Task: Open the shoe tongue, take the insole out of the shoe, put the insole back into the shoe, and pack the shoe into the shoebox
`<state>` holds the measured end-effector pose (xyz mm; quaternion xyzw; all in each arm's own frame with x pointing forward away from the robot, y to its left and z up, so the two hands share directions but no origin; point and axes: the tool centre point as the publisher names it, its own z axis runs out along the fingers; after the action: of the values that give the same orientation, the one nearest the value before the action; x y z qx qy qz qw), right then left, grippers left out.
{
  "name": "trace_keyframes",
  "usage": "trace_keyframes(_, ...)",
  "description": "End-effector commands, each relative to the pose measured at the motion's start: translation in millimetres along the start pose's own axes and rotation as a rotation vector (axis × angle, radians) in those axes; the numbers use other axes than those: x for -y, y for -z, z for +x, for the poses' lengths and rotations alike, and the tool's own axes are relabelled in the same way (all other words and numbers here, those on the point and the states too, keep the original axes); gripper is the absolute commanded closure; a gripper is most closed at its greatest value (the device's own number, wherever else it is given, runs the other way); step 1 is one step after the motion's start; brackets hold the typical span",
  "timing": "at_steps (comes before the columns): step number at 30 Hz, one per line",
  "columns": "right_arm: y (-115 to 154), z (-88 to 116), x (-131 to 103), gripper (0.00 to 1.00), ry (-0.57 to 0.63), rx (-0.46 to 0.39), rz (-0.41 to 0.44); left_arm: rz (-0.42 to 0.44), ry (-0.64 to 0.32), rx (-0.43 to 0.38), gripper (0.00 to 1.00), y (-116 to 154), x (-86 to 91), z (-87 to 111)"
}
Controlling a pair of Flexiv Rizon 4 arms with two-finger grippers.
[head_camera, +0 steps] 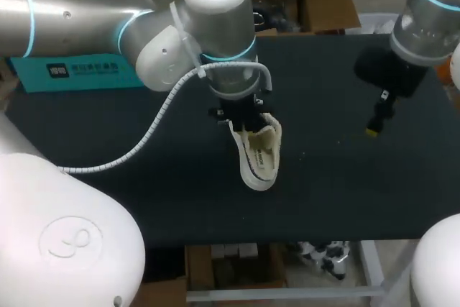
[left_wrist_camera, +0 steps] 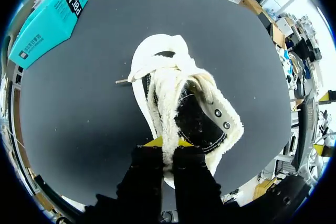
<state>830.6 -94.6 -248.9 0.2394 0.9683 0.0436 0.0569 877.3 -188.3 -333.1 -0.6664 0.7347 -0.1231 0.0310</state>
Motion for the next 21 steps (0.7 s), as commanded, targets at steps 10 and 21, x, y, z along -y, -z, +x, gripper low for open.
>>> trace_keyframes(10,-1,-4,12,0.0,0.54,0.019,0.043,0.204,-0.282,0.018,1.0,60,22.9,-44.2)
trace_keyframes(21,-1,-4,12,0.0,0.54,0.019,0.043,0.441,-0.532,0.068,1.0,147,124.8,-129.7)
